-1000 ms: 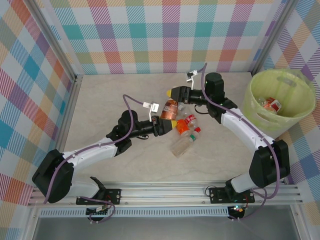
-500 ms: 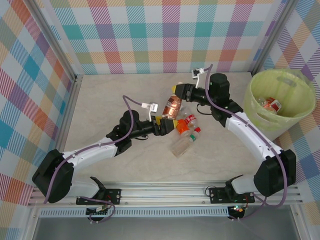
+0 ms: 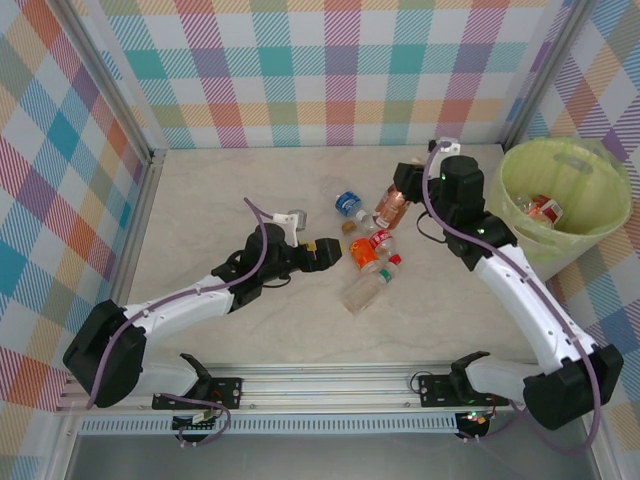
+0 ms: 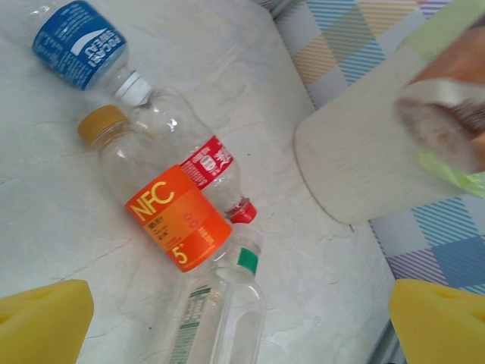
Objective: Put the plastic bottles in the bin
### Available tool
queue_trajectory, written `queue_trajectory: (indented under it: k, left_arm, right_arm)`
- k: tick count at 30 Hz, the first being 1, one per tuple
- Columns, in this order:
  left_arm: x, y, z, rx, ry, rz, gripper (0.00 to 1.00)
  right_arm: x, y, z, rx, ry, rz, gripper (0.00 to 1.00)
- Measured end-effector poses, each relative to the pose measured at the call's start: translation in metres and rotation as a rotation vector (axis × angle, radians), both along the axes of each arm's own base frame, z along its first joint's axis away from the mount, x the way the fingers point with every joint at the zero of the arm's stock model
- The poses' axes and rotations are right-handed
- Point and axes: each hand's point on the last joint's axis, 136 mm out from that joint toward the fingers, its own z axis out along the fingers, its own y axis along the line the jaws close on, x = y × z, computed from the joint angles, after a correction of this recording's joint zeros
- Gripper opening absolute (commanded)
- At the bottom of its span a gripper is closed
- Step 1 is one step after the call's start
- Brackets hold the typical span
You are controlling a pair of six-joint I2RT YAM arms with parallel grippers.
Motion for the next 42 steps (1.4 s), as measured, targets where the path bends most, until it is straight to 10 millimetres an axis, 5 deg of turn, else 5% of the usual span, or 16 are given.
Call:
queue_trajectory:
  k: [11, 20, 26, 35, 42]
  left_arm:
    - [0.004, 0.001, -0.032, 0.064, 0.065, 0.017, 1.00]
    - [0.004, 0.001, -0.034, 0.067, 0.071, 0.018, 1.00]
    - [0.005, 0.000, -0.036, 0.071, 0.075, 0.018, 1.00]
    - [0.008, -0.003, -0.042, 0.092, 0.100, 0.017, 1.00]
    - [0.010, -0.006, -0.047, 0.104, 0.118, 0.011, 1.00]
  right_arm:
    - [-0.015, -0.083, 0.099, -0.292, -0.324, -0.293, 0.38]
    - [-0.047, -0.222, 0.130, -0.308, -0.377, -0.754, 0.38]
    - [-0.060, -0.270, 0.119, -0.277, -0.342, -0.906, 0.40]
    - [-0.053, -0.320, 0.056, -0.229, -0.175, -1.021, 0.40]
    - [-0.045, -0.341, 0.029, -0.321, -0.071, -1.108, 0.73]
